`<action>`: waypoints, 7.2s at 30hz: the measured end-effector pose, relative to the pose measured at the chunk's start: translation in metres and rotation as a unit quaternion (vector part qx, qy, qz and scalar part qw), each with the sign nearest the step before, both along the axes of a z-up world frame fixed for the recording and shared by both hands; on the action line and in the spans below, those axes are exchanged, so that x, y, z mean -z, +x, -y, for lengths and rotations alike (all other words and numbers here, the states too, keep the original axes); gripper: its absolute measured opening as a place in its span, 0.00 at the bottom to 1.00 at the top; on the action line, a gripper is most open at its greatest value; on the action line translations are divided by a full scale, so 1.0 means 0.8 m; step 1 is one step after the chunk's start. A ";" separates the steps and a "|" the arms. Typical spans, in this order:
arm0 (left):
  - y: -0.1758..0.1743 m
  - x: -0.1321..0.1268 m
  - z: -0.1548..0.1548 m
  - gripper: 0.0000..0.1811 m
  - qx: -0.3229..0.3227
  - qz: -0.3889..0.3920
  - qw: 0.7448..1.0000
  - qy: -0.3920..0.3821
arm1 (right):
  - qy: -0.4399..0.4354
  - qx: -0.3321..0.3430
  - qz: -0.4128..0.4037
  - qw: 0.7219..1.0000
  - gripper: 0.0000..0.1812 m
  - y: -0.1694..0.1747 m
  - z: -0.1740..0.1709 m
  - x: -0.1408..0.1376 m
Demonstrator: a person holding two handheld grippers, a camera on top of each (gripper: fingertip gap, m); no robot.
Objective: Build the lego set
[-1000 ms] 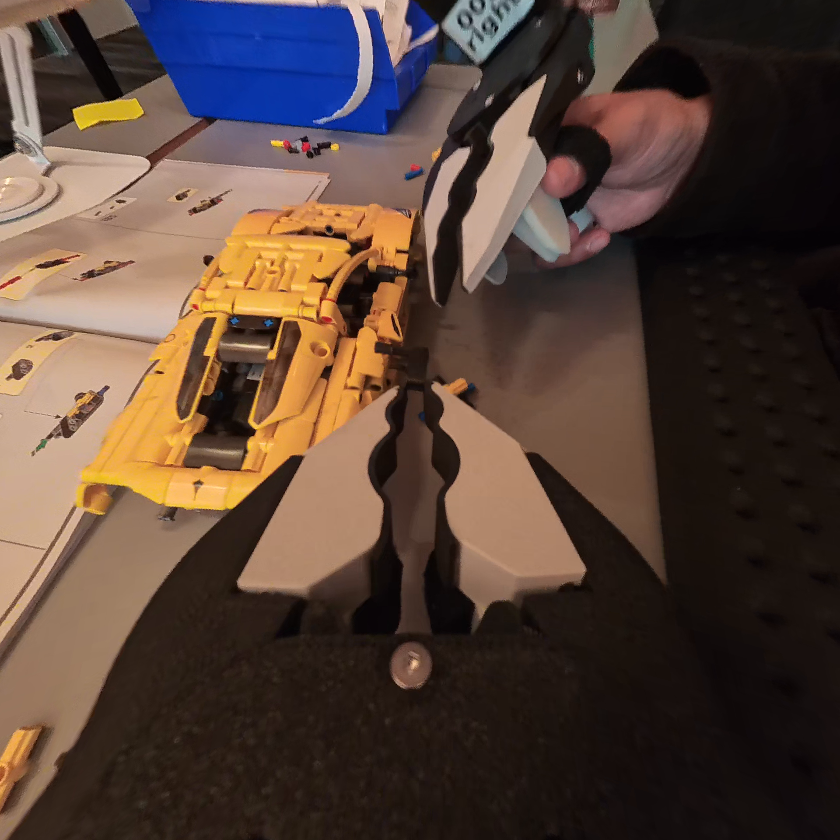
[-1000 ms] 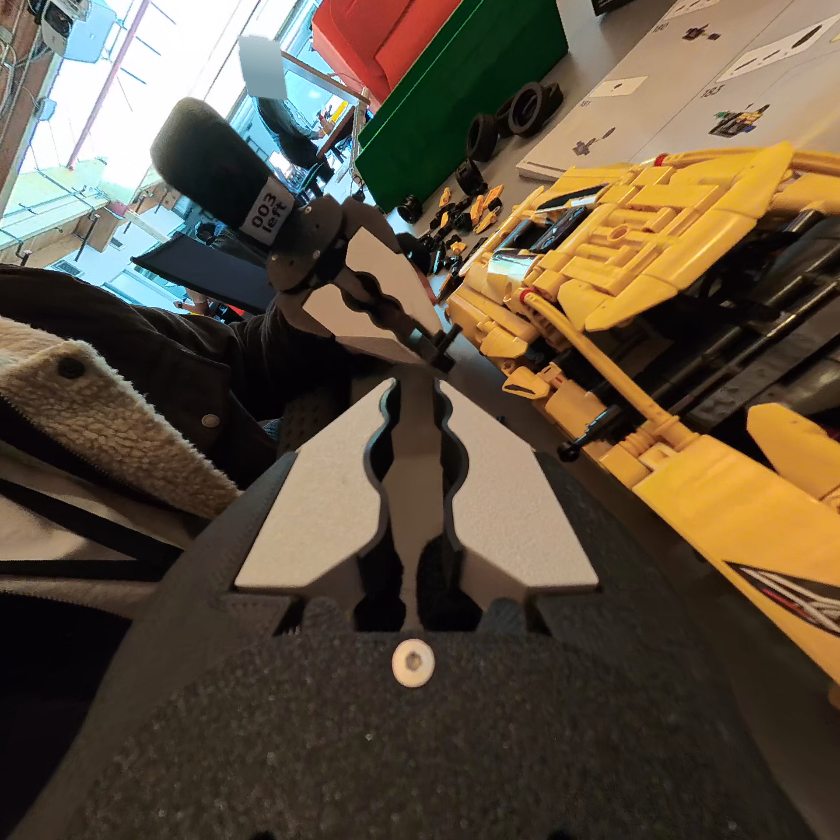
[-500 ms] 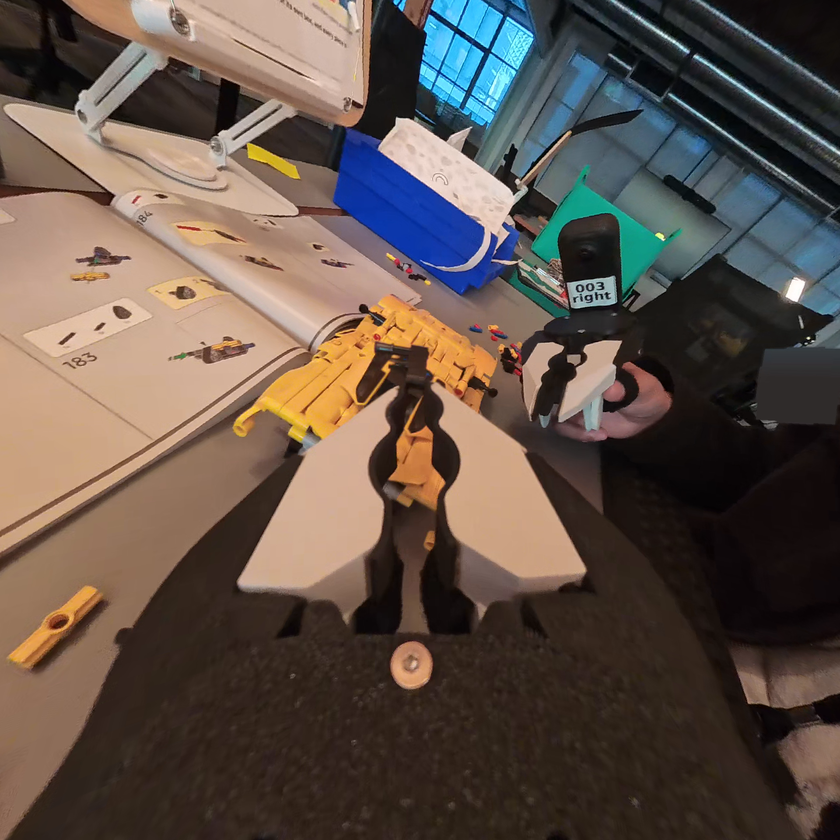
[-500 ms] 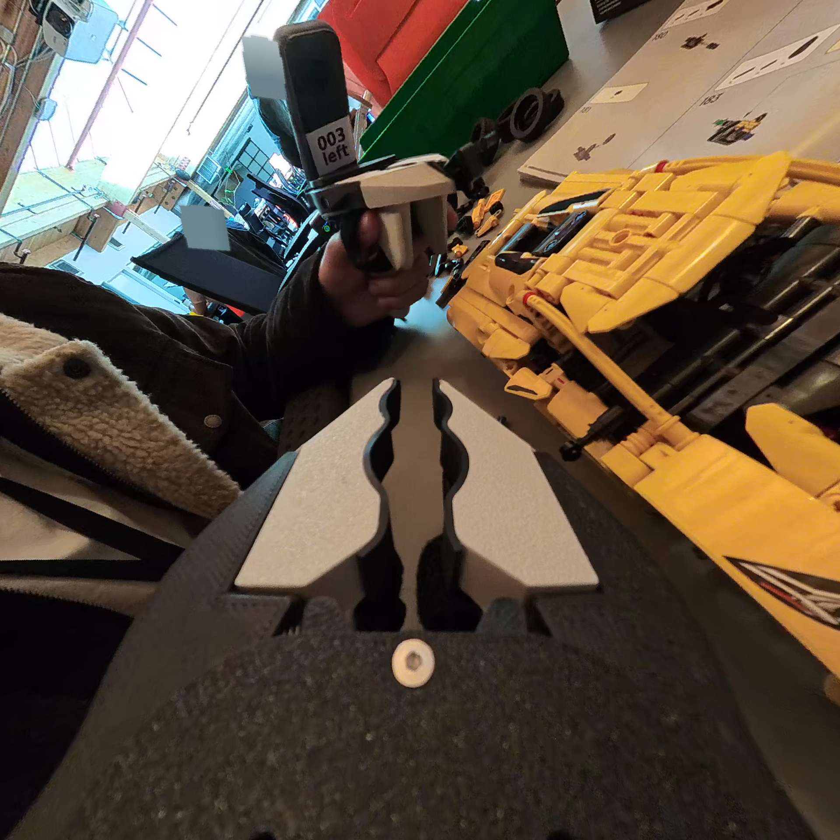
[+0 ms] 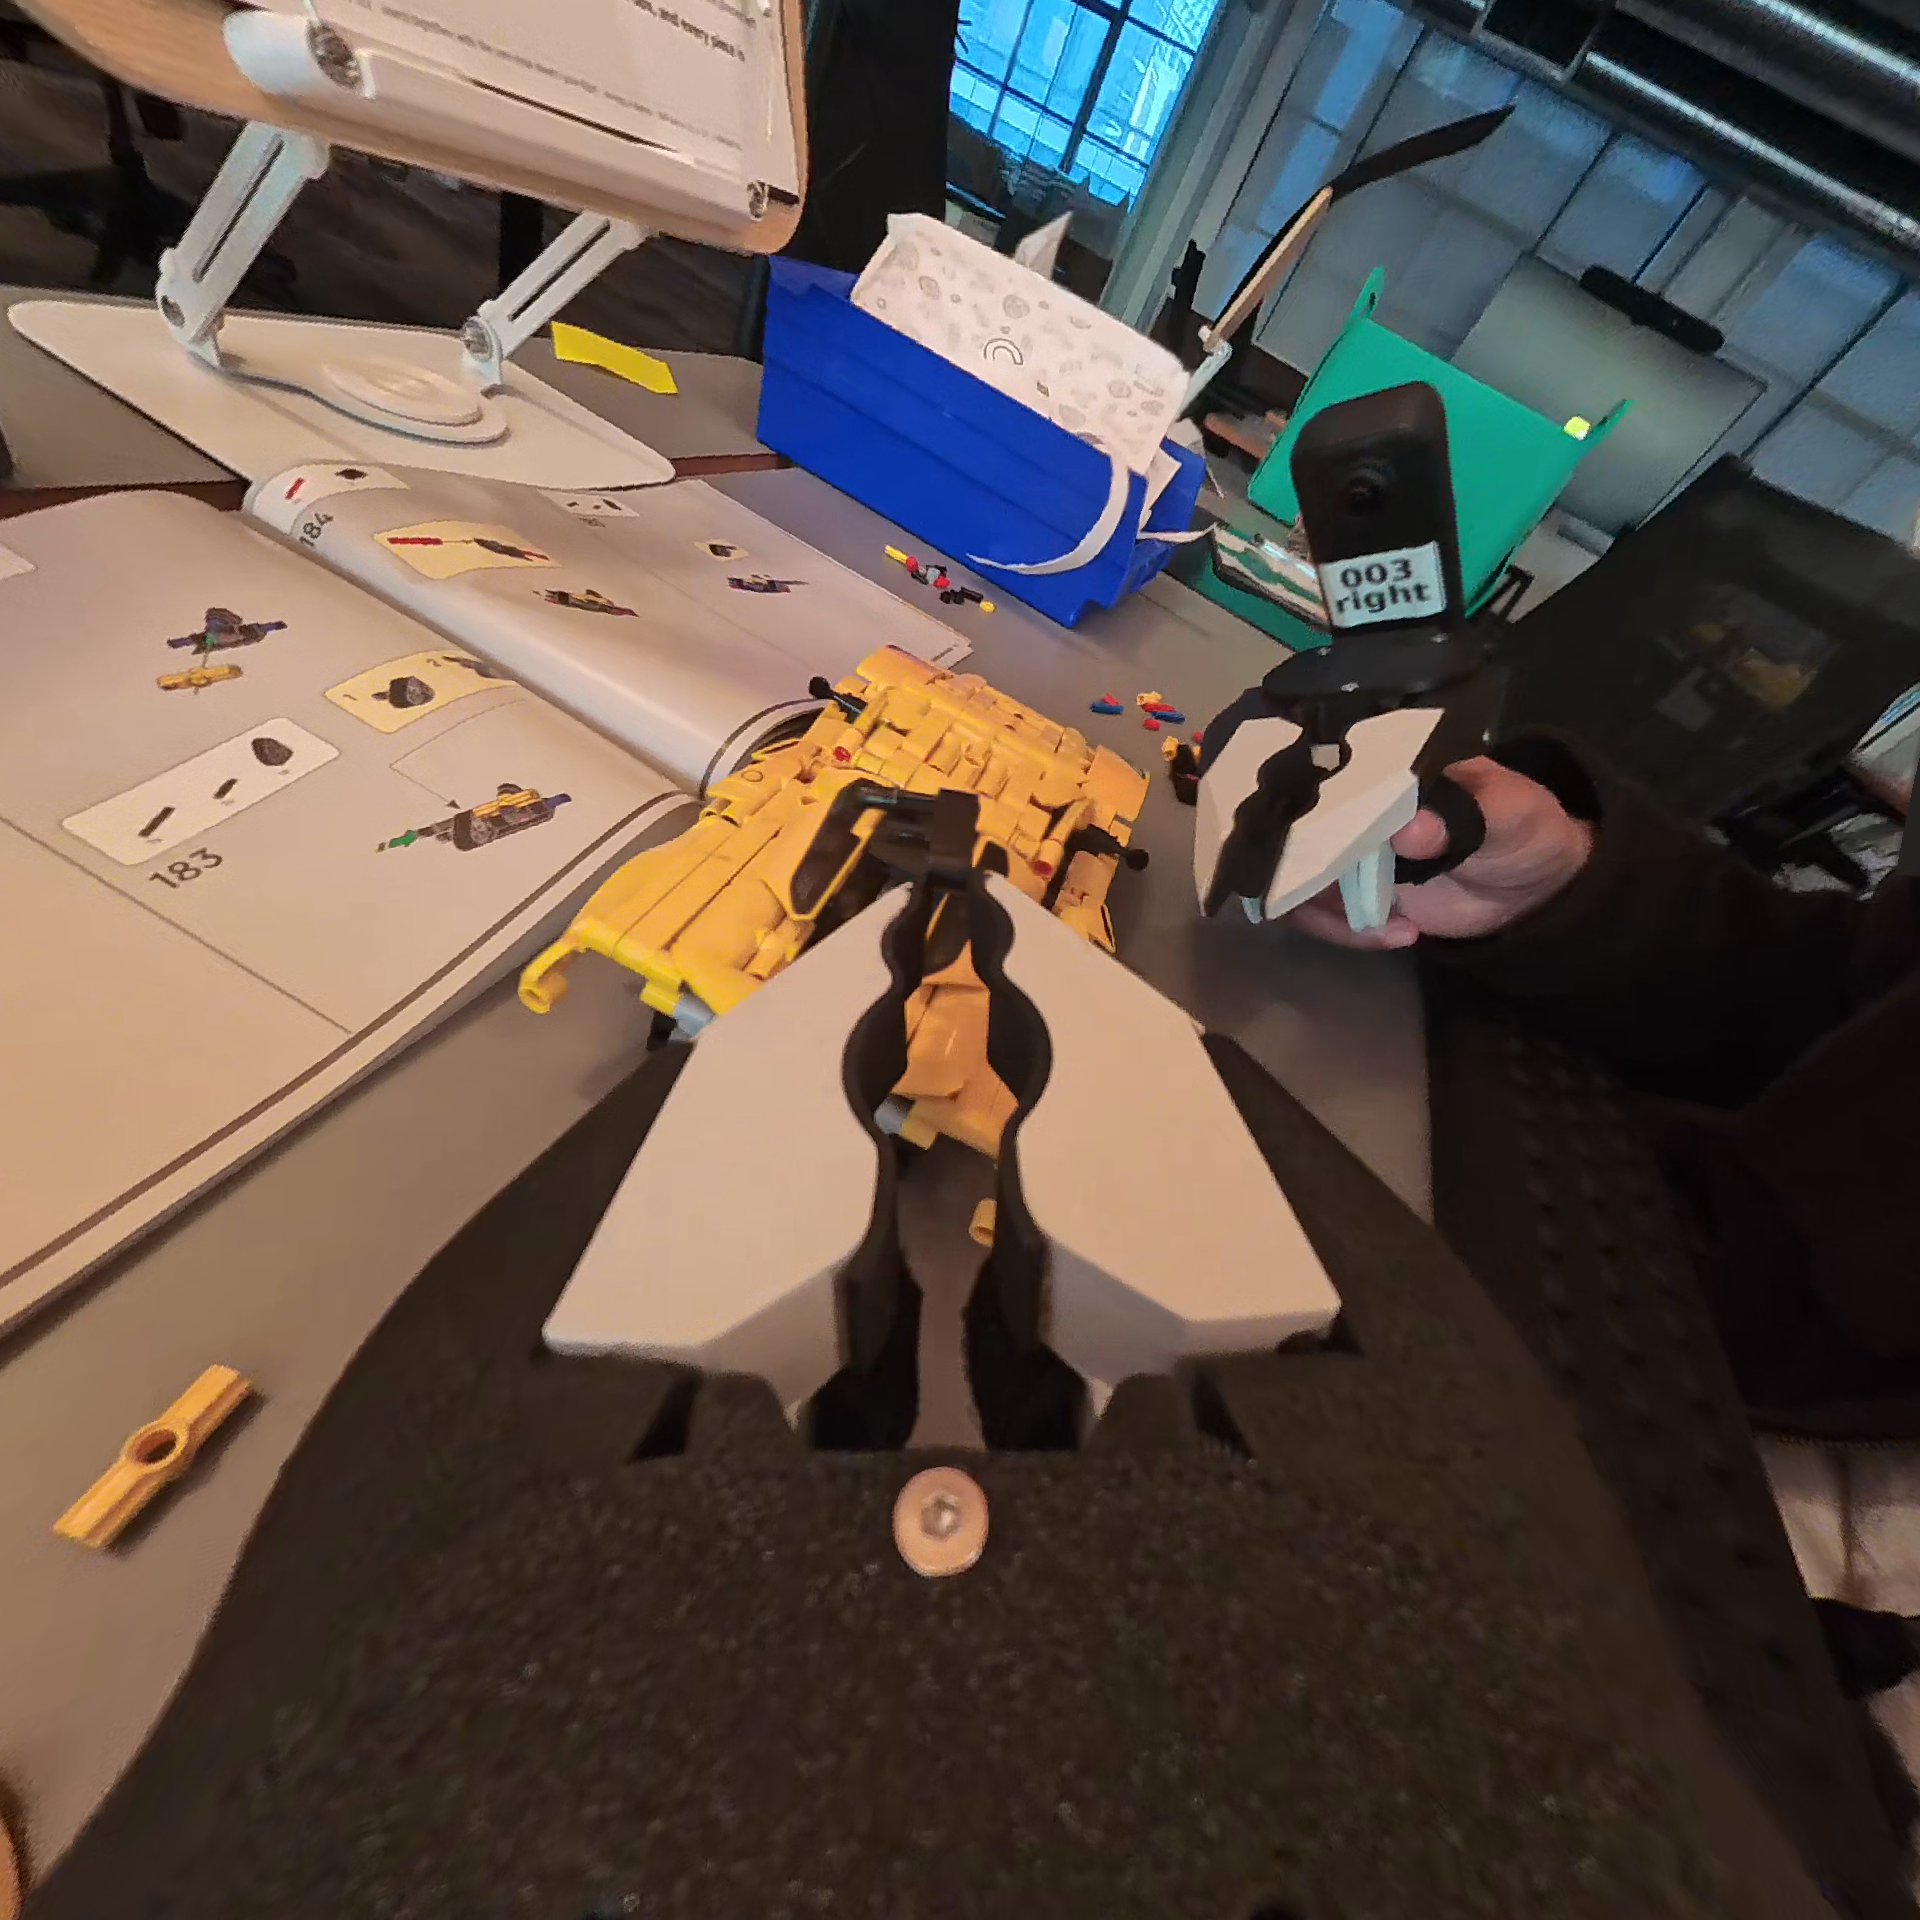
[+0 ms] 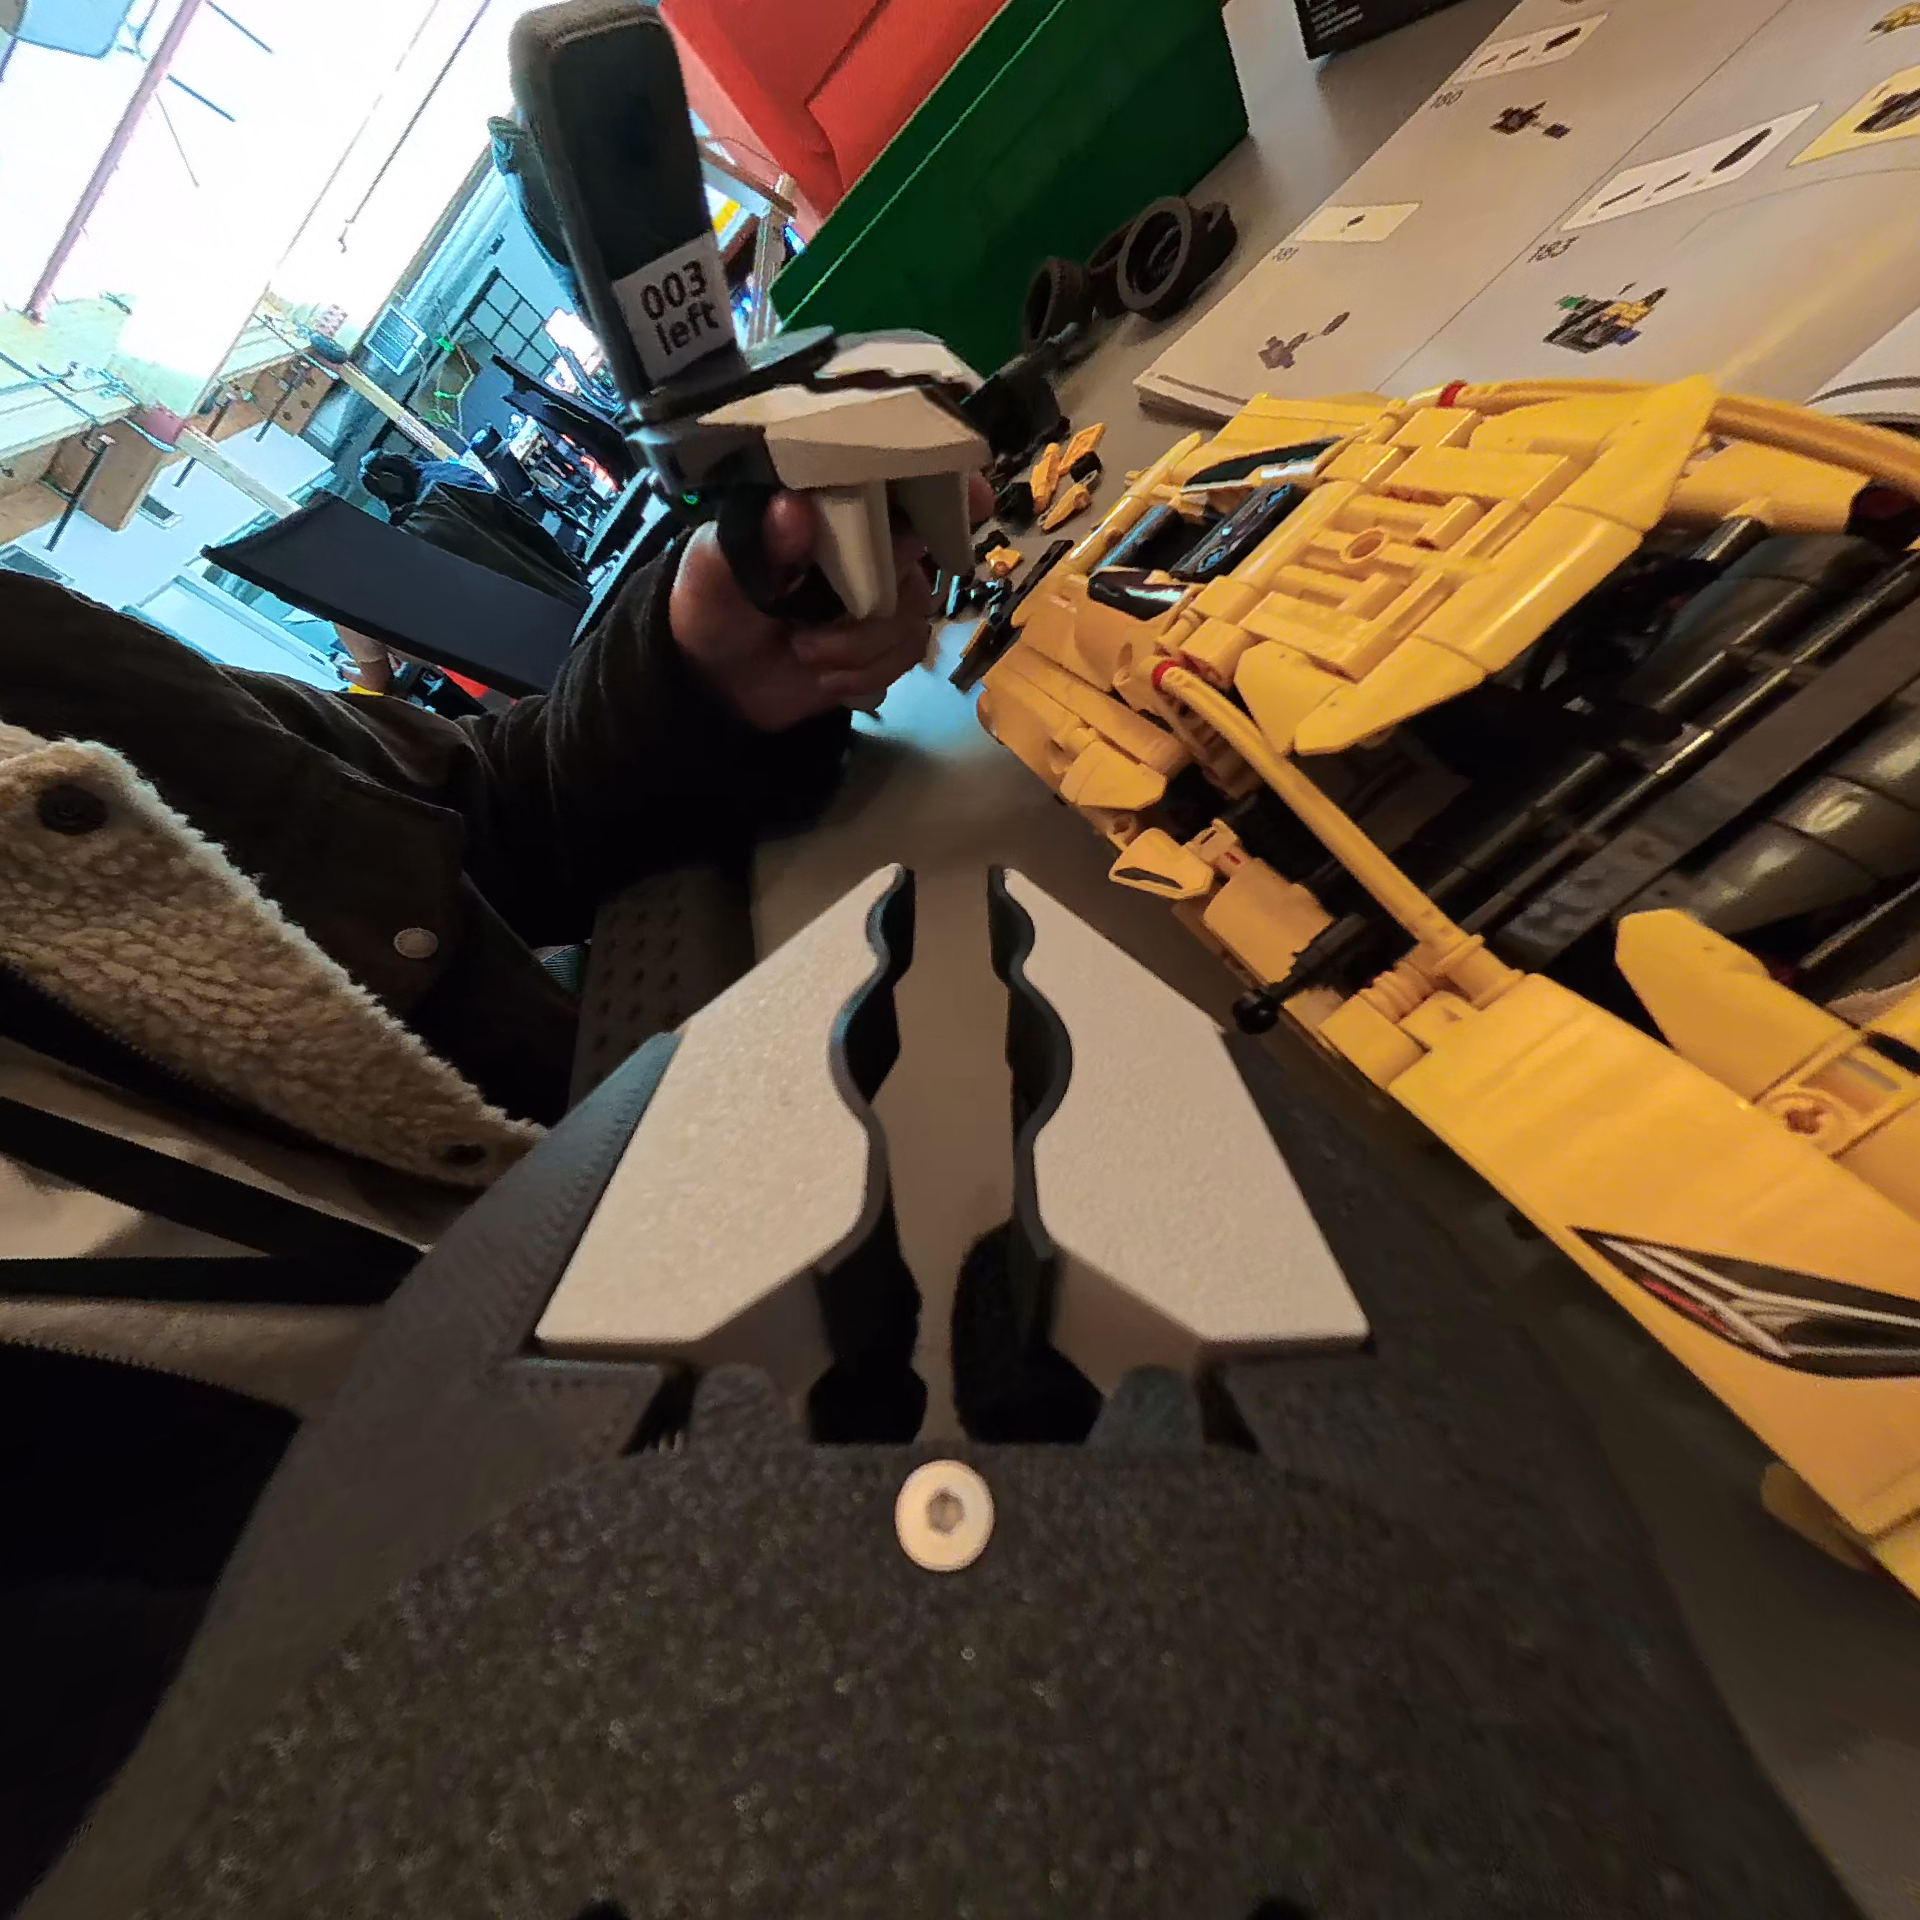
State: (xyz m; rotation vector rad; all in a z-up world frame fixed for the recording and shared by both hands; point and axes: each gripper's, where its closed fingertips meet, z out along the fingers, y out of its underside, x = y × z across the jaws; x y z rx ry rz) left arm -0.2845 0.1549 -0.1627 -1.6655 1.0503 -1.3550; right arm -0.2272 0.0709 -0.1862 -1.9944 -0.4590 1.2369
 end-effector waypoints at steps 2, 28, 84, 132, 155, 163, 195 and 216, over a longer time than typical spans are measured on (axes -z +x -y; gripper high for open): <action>0.002 -0.001 0.006 0.04 0.006 -0.006 1.000 0.022 | -0.001 0.000 0.003 1.000 0.07 0.000 0.000 0.002; 0.020 0.015 0.075 0.04 0.114 -0.052 0.985 0.116 | 0.004 -0.030 0.227 0.973 0.10 0.004 0.009 0.074; 0.024 0.101 0.124 0.04 0.178 -0.218 0.950 0.135 | 0.229 -0.230 0.271 0.906 0.37 -0.044 0.023 0.073; 0.030 0.112 0.134 0.00 0.188 -0.242 0.927 0.217 | 0.180 -0.164 0.326 0.914 0.16 -0.014 0.064 0.063; 0.031 0.100 0.116 0.08 0.155 -0.219 0.948 0.173 | 0.125 -0.050 0.343 0.930 0.10 -0.012 0.044 0.076; 0.030 0.101 0.127 0.10 0.198 -0.215 0.952 0.091 | 0.188 -0.188 0.304 0.915 0.09 -0.029 0.068 0.075; 0.035 0.072 0.141 0.06 0.217 -0.141 0.957 0.130 | 0.239 -0.123 0.286 0.920 0.03 -0.033 0.037 0.055; 0.045 0.088 0.147 0.04 0.296 -0.162 0.904 0.263 | 0.187 -0.134 0.280 0.932 0.30 -0.025 0.061 0.071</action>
